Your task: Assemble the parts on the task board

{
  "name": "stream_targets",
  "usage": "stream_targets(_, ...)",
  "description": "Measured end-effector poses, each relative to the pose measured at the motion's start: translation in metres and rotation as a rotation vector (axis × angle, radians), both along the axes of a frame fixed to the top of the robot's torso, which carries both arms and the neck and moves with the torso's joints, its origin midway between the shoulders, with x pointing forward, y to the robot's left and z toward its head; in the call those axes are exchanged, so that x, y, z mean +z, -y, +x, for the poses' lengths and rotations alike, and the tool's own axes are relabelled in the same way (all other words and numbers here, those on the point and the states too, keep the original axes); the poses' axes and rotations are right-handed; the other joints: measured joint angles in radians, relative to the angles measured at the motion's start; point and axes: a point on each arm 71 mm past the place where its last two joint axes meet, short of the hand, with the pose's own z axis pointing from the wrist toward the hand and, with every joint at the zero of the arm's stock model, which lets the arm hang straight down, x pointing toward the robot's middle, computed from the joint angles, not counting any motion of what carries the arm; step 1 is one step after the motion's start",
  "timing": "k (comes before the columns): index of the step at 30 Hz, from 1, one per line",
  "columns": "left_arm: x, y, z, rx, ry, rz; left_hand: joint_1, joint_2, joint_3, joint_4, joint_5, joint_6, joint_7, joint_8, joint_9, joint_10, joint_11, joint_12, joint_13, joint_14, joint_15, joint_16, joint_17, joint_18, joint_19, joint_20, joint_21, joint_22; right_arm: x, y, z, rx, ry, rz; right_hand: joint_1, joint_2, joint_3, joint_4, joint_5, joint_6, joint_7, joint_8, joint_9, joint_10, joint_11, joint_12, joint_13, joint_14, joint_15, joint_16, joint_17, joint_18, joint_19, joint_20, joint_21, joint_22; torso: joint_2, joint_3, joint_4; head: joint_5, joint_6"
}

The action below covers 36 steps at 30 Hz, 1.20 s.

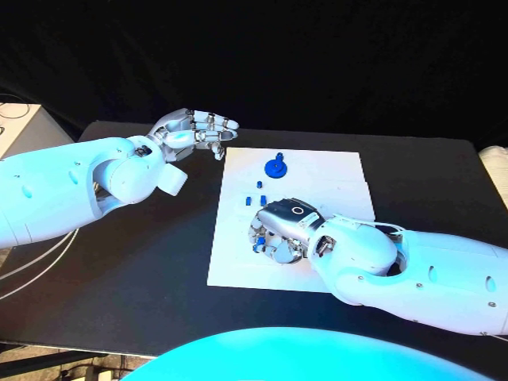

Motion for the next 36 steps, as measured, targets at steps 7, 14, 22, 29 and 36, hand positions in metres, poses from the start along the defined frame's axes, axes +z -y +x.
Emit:
stream_targets(7, -0.0001, -0.0001, 0.0002, 0.000, -0.001, 0.001, 0.000, 0.000, 0.000, 0.000, 0.000, -0.003, 0.003, 0.005, 0.000, 0.000, 0.000, 0.005, -0.001, 0.000, 0.000, 0.000, 0.000, 0.000, 0.004, 0.003, 0.000, 0.000, 0.0000, 0.0003, -0.0006, -0.002, 0.004, 0.003, 0.000, 0.000, 0.000, 0.000, 0.000, 0.000, 0.000, 0.000, 0.000, 0.000, 0.000, 0.000, 0.000, 0.000, 0.000, 0.000, 0.000, 0.000, 0.000, 0.000, 0.000, 0.000, -0.001, 0.0000, 0.0000, 0.001, 0.003)
stream_targets(14, -0.0002, -0.0002, 0.0002, 0.000, -0.002, 0.001, 0.000, 0.000, 0.000, 0.000, 0.000, -0.003, 0.003, 0.005, 0.000, 0.000, 0.000, 0.005, -0.001, 0.000, 0.000, 0.000, 0.000, 0.000, 0.003, 0.003, 0.000, 0.000, -0.0008, 0.0001, 0.0005, -0.005, 0.005, -0.001, 0.000, 0.000, 0.000, 0.000, -0.001, 0.000, 0.000, 0.000, 0.000, 0.001, 0.001, -0.004, 0.000, 0.000, 0.000, 0.000, 0.000, 0.000, 0.000, 0.000, 0.000, 0.001, 0.000, -0.0011, 0.0001, 0.000, 0.004)
stream_targets(22, -0.0002, -0.0001, 0.0000, 0.000, -0.003, 0.002, 0.000, 0.000, 0.000, 0.000, 0.000, -0.003, 0.003, 0.005, 0.000, 0.000, 0.000, 0.004, -0.001, 0.000, 0.000, 0.000, 0.000, 0.000, 0.003, 0.003, 0.000, 0.000, -0.0035, -0.0037, 0.0014, -0.003, 0.007, -0.013, 0.000, 0.000, 0.000, 0.000, -0.003, 0.000, 0.000, 0.000, 0.000, 0.001, 0.001, -0.005, 0.000, 0.000, 0.000, 0.000, 0.000, 0.000, 0.000, 0.000, 0.000, 0.001, 0.002, -0.0011, 0.0006, -0.002, 0.003)
stream_targets(29, -0.0003, 0.0000, 0.0001, 0.000, -0.003, 0.002, 0.000, 0.000, 0.000, 0.000, 0.000, -0.003, 0.003, 0.005, 0.000, -0.003, -0.003, 0.005, -0.001, 0.000, 0.000, 0.000, 0.000, 0.000, 0.003, 0.003, 0.000, -0.001, -0.0046, -0.0065, 0.0013, 0.004, 0.015, -0.023, 0.000, 0.000, 0.000, 0.000, 0.000, 0.000, 0.000, 0.000, 0.000, 0.001, 0.001, -0.004, 0.001, 0.002, 0.002, 0.000, 0.000, 0.000, 0.000, 0.000, 0.000, 0.001, 0.002, -0.0016, 0.0008, -0.004, 0.000)
stream_targets(36, -0.0003, -0.0003, 0.0001, 0.000, -0.004, 0.003, 0.000, 0.000, 0.000, 0.000, 0.000, -0.003, 0.003, 0.005, 0.000, -0.004, -0.004, 0.004, -0.001, 0.000, 0.000, 0.000, 0.000, 0.000, 0.003, 0.003, 0.000, -0.001, -0.0057, -0.0057, 0.0025, 0.009, 0.019, -0.028, -0.051, -0.002, -0.009, -0.009, 0.027, -0.018, 0.007, -0.006, -0.001, 0.001, 0.001, -0.012, 0.063, 0.002, 0.002, -0.004, -0.025, 0.000, -0.024, 0.006, -0.030, -0.021, 0.001, -0.0012, 0.0004, -0.004, -0.002)
